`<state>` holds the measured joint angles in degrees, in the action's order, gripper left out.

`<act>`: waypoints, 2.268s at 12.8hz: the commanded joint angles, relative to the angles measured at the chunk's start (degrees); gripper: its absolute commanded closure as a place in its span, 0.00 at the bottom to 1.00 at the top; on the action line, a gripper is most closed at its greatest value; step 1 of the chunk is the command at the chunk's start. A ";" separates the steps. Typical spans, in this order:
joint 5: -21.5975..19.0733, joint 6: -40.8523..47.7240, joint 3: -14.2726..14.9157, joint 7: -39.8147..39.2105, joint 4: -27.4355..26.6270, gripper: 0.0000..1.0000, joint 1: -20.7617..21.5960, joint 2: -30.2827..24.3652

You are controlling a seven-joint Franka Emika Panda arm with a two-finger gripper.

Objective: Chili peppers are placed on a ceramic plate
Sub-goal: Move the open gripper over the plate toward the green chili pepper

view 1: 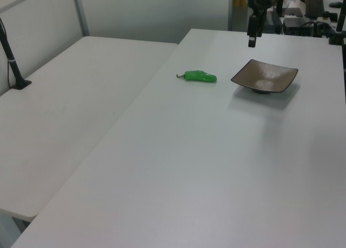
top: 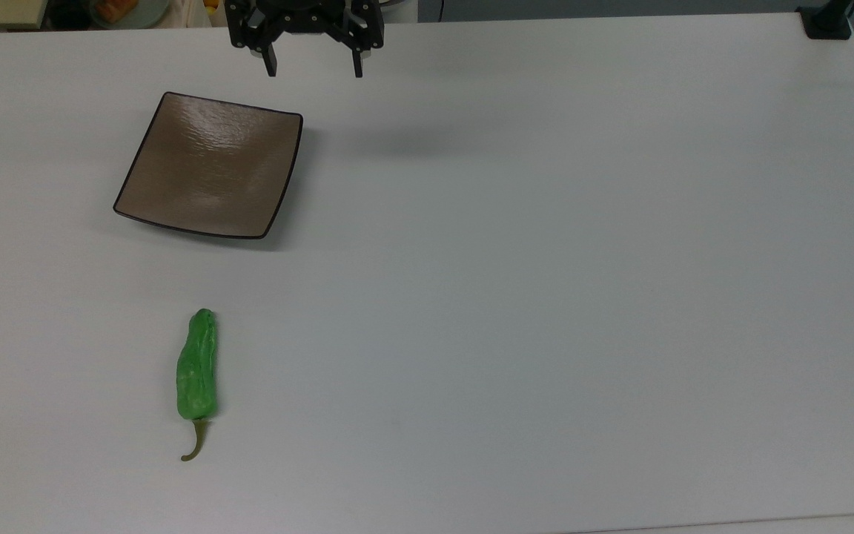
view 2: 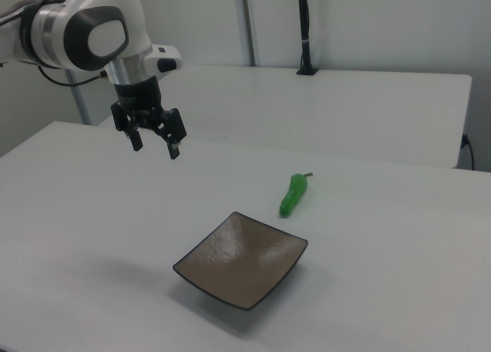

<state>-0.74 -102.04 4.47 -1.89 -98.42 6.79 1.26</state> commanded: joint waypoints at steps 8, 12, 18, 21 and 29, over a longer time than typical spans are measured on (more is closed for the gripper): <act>0.92 -2.37 -1.21 0.66 -0.90 0.00 -0.55 0.76; 0.65 -8.17 -1.21 3.03 -0.72 0.00 -0.20 3.05; 2.14 -23.43 -0.87 4.71 -0.28 0.00 -0.73 7.18; 3.03 -29.59 0.19 5.06 -0.11 0.00 -2.13 9.81; 3.21 -48.32 1.77 4.71 1.65 0.00 -6.87 22.10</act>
<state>1.30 -146.34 6.21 1.97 -98.32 0.95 19.64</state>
